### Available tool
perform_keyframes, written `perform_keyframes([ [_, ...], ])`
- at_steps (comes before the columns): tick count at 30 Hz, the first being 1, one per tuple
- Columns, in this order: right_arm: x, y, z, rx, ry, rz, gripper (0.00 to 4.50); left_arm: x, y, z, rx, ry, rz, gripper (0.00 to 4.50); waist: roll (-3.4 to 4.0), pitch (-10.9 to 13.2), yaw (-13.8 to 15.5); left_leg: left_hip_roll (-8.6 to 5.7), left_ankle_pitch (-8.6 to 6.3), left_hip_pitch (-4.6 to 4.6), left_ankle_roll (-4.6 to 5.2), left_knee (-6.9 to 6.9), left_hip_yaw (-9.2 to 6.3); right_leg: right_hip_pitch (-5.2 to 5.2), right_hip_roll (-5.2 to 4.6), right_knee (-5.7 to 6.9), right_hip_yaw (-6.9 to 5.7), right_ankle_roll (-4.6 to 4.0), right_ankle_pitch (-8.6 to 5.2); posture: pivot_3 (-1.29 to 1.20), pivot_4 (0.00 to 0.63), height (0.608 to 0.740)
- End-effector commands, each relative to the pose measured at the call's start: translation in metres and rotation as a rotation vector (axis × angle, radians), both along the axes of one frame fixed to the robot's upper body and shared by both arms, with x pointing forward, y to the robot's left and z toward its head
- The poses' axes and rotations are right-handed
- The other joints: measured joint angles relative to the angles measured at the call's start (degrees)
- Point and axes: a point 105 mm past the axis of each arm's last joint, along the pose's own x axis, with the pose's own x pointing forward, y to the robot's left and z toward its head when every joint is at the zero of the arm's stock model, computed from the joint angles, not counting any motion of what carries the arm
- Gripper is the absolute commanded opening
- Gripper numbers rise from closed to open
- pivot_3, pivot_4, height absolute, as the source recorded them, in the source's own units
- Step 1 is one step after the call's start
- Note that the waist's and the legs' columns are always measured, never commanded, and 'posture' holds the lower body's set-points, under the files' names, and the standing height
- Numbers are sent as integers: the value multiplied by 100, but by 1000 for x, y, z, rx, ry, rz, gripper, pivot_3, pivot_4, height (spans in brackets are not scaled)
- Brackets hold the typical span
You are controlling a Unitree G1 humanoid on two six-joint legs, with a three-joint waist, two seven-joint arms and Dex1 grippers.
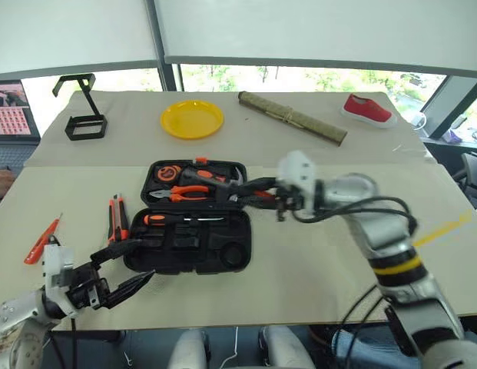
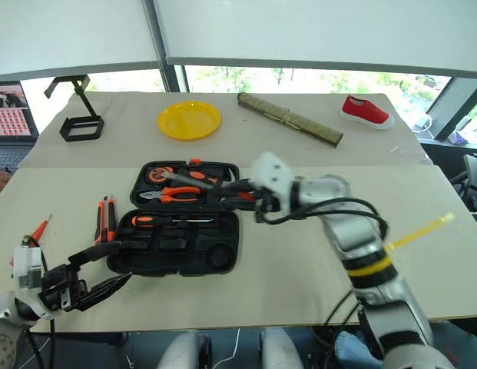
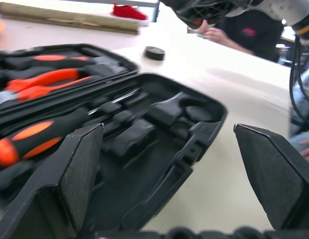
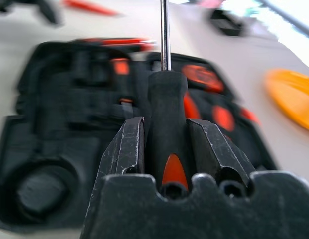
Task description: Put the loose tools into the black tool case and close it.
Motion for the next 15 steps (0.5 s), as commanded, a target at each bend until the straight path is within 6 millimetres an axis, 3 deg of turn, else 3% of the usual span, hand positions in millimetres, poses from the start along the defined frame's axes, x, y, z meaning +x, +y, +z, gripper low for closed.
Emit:
perform_keyframes([
  [1,0,21,-16,-107,95,-6,994,-8,16,13,17,-52,97,4500,-4,2,31,-1,0,-4,0,0,3,-4,-7,-1,1,0,0,0,150,740],
  [6,7,24,-40,-242,115,-47,994,-18,17,7,14,-40,152,4500,-8,2,115,-12,1,-7,-1,0,5,-7,-31,-2,-6,5,0,0,150,740],
  [15,17,37,-49,-249,163,-95,994,-18,11,4,20,-37,150,4500,-10,2,108,-6,1,-2,-2,0,10,-9,-8,2,-5,-4,1,0,150,740],
])
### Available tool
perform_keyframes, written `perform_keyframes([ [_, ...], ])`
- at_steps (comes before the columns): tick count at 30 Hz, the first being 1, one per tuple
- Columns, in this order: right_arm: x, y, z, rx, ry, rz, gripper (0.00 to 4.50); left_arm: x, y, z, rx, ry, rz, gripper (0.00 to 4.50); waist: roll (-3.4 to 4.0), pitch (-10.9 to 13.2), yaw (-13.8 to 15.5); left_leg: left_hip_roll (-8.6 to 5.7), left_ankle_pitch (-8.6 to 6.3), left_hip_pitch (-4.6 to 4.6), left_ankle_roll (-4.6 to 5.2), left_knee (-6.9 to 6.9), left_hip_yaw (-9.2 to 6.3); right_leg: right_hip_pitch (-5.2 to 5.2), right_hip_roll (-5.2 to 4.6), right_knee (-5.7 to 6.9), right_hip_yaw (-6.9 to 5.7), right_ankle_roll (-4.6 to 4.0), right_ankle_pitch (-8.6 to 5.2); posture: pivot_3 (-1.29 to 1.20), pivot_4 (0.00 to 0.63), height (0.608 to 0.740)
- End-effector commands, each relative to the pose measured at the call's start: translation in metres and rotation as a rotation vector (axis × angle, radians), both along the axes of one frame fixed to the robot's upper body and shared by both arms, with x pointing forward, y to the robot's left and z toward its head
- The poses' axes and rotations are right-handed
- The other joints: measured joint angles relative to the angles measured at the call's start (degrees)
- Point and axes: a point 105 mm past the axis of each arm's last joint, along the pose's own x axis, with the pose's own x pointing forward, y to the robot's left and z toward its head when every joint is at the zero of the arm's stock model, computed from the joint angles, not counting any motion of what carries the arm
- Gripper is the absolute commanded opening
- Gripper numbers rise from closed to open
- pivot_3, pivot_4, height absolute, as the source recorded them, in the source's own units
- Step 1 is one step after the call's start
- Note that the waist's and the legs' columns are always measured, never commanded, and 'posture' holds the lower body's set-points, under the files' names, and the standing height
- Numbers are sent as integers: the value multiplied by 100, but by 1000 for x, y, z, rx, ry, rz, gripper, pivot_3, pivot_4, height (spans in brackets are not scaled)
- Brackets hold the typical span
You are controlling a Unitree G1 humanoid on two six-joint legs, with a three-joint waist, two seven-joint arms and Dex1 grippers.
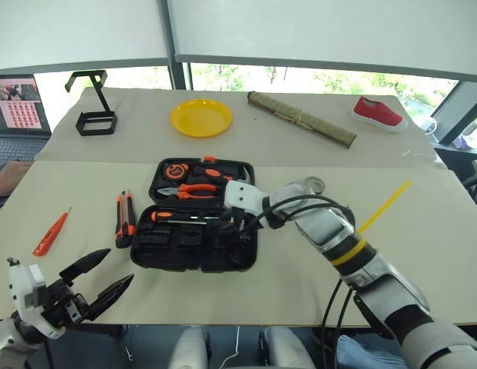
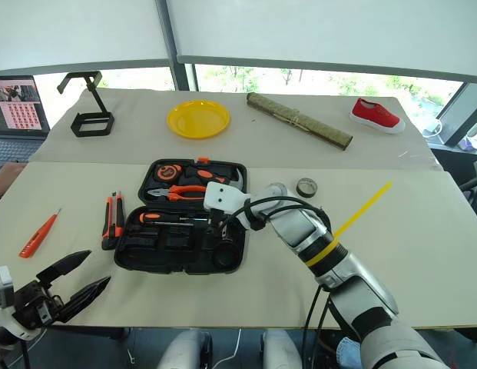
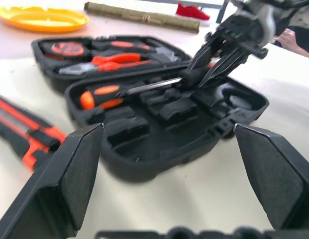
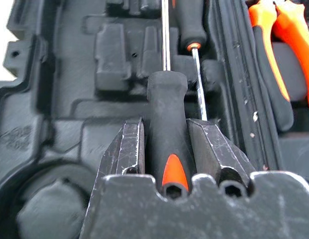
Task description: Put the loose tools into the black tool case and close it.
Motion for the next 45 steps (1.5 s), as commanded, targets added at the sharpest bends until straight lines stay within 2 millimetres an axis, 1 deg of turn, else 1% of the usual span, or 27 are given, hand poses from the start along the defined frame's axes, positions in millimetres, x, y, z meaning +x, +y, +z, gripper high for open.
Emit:
perform_keyframes([
  [1,5,4,5,0,-5,-11,994,1,-2,7,23,-39,-11,4500,0,0,-1,0,0,0,0,0,0,0,0,0,0,0,0,0,150,740],
  [5,4,5,1,-27,13,6,994,2,-1,7,35,-38,-16,4500,0,0,-9,1,0,0,0,0,1,0,0,0,0,0,0,0,150,740],
  [9,1,-3,-6,-81,30,31,994,4,2,8,43,-42,-15,4500,0,0,-9,0,0,2,0,0,0,1,0,0,0,0,0,0,150,740],
  [15,5,-12,1,-102,20,22,994,6,4,9,51,-45,-15,4500,0,0,22,-3,0,1,0,0,0,2,-4,-2,-2,1,0,0,150,740],
  [16,6,-13,2,-104,20,17,1493,7,5,9,52,-46,-15,4500,0,0,24,-3,0,1,0,0,0,3,-4,-2,-2,1,0,0,150,740],
  [19,6,-15,2,-106,23,13,2391,8,5,9,54,-49,-15,4500,0,0,30,-4,0,1,0,0,0,3,-4,-2,-3,1,0,0,150,740],
  [20,6,-16,2,-105,24,13,2759,9,5,9,55,-50,-16,4500,0,0,28,-4,0,1,0,0,0,3,-5,-2,-2,1,0,0,150,740],
  [23,-3,-8,15,-28,66,64,3728,10,6,9,58,-53,-11,4500,0,0,10,-3,0,2,0,0,1,3,-4,-2,-2,1,0,0,150,740],
  [26,-15,-4,36,68,105,135,3728,10,7,8,58,-51,-9,4500,0,1,2,0,0,-2,0,0,0,-2,-2,-1,-2,0,0,0,150,740],
  [29,-23,-2,56,180,88,210,3728,10,7,7,58,-50,-5,4500,-1,2,-4,1,0,-10,0,0,-1,-11,-1,-1,-1,0,0,0,150,740],
  [30,-25,-1,61,222,69,240,3728,10,8,7,58,-51,-2,4500,-1,2,-3,1,0,-10,0,0,-1,-11,-1,0,-2,0,0,0,150,740],
  [31,-22,-1,61,254,47,231,3728,11,9,8,57,-53,2,4500,-1,2,-3,2,0,-9,0,0,-1,-10,-1,-1,-2,0,0,0,150,740],
  [34,-14,2,53,342,25,178,3027,11,10,9,52,-66,5,4500,-4,0,-5,2,-1,-4,0,-1,-1,-4,-1,-2,-3,0,0,0,150,740],
  [35,-14,4,48,360,14,187,2717,12,10,9,49,-68,6,4500,-4,0,-7,1,-1,-5,-1,-1,0,-4,-1,-2,-3,0,0,0,150,740],
  [36,-14,6,42,365,9,186,2249,12,10,9,48,-67,5,4500,-5,0,-7,0,0,-5,-1,-1,1,-4,-2,-2,-2,0,0,0,150,740],
  [37,-14,6,38,364,4,186,2021,13,10,9,48,-66,4,4500,-4,0,-6,0,0,-5,-1,-1,1,-4,-2,-2,-2,0,0,0,150,740],
  [39,-10,11,29,389,0,140,1328,14,9,9,50,-66,-2,4500,-4,2,-6,-1,0,-7,-1,-1,2,-6,-3,-1,-1,1,0,0,150,740],
  [41,-6,13,18,387,-2,107,600,14,7,9,56,-63,-14,4500,-4,2,-10,-1,0,-7,-1,-1,2,-7,-3,0,-1,1,0,0,150,740],
  [42,-3,13,12,374,-11,91,310,14,5,8,60,-60,-22,4500,-4,2,-11,0,0,-6,-1,-1,2,-8,-2,0,-1,0,0,0,150,740],
  [43,1,13,6,360,-25,78,59,14,3,8,60,-59,-27,4500,-4,2,-15,1,0,-6,-1,-1,2,-7,-1,1,-1,0,0,0,150,740],
  [45,7,12,-2,341,-39,55,59,14,1,9,56,-60,-30,4500,-4,3,-29,1,0,-5,-1,-1,2,-7,-1,1,-1,0,0,0,150,740],
])
